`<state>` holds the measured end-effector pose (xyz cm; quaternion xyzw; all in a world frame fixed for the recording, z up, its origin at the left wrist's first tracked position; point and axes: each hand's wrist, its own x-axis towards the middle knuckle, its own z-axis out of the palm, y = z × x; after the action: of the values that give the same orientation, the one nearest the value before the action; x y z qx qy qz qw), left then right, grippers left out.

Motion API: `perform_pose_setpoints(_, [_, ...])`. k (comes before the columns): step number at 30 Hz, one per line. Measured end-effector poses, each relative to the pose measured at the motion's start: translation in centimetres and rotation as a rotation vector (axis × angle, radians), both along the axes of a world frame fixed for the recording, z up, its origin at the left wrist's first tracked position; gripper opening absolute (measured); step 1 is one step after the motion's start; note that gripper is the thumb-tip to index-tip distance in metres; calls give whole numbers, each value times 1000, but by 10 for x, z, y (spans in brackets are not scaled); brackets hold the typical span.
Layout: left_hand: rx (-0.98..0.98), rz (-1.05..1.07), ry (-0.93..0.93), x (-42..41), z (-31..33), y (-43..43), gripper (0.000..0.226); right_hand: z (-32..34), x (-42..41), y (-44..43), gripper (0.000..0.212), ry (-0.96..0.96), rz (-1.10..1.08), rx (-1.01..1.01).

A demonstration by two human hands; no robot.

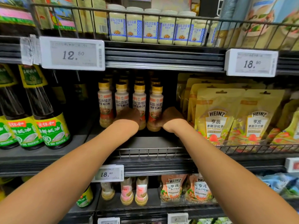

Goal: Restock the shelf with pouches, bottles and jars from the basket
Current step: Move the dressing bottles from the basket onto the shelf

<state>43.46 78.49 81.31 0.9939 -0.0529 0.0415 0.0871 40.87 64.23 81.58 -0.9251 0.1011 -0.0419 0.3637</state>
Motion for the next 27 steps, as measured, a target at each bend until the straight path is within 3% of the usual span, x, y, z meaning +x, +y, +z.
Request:
perform_pose_setpoints(10, [15,-41,-23,-4,0,7,31,-4,-3,-2,53,2,1,17])
perform_pose_setpoints(13, [-92,-33,-52,-9,4,10,39,-4,-9,-4,46,23,-2,5])
perform_pose_setpoints(17, [-176,-80,-192,-22,2,14,47,-15,-29,-7,38,-175,-20,101])
perform_pose_setpoints(20, [-351,-199,-276,-36,-4,13,38,-18,-46,-9,11,-284,20,186])
perform_pose_setpoints(27, [-844,-398,-112,-61,-9,0,22,-21,-86,-13,2,-476,79,412])
